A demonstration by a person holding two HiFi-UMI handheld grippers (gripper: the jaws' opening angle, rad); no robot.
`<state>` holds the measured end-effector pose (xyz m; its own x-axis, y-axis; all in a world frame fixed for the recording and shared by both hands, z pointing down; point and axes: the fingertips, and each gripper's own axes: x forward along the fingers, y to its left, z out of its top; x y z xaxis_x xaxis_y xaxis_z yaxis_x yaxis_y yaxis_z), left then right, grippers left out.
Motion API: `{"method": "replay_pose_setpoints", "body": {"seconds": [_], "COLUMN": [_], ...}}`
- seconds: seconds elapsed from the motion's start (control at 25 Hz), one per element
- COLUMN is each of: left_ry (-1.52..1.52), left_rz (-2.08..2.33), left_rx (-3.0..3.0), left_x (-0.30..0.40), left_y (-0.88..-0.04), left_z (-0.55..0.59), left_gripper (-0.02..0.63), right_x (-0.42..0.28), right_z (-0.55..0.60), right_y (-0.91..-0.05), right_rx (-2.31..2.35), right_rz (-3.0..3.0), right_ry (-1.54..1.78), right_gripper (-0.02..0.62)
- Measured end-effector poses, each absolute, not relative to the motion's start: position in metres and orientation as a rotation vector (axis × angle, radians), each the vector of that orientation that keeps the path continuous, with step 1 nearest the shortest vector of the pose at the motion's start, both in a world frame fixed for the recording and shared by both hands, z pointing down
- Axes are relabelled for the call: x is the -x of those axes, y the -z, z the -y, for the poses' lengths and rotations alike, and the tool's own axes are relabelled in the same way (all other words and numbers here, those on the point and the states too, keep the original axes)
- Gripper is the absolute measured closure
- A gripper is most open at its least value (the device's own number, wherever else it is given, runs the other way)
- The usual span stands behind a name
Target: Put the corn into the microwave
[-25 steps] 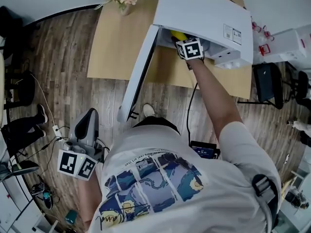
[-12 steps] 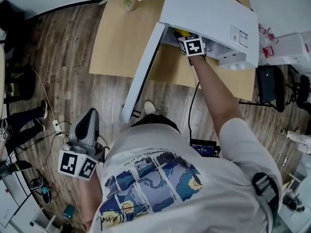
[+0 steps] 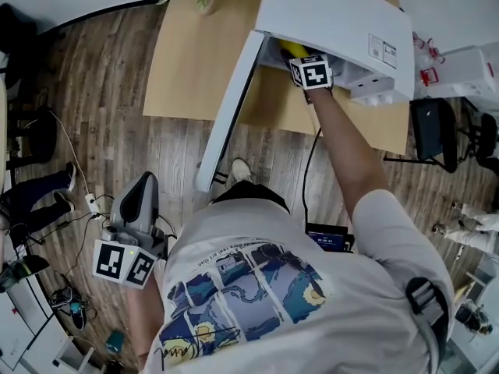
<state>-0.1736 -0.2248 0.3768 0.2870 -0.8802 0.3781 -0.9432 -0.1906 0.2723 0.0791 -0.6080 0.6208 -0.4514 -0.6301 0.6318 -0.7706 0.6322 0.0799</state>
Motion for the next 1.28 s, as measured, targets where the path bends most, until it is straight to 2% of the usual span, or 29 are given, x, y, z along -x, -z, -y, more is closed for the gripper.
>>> {"method": "replay_pose_setpoints", "body": {"seconds": [0.72, 1.08, 1.28], "left_ry": [-0.150, -0.080, -0.079], "left_rz": [1.476, 1.395, 1.354], "left_rx": [-2.270, -2.342, -2.378], "left_x": [0.169, 0.175, 0.178], "left_y": [-0.372, -0.370, -0.371], "left_z": [0.188, 0.151, 0.125], "left_gripper": [0.600, 0.600, 0.600], "right_x": [-0.123, -0.117, -0.105], "right_z": [0.496, 0.394, 0.327], "right_y": [-0.594, -0.562, -0.544], "right_rx": [-1.210, -1.245, -1.227], "right_rz": [2.203, 2.248, 2.280], "right_ry": [-0.324, -0.403, -0.444], "right_gripper": [0.338, 0.539, 0.575]}}
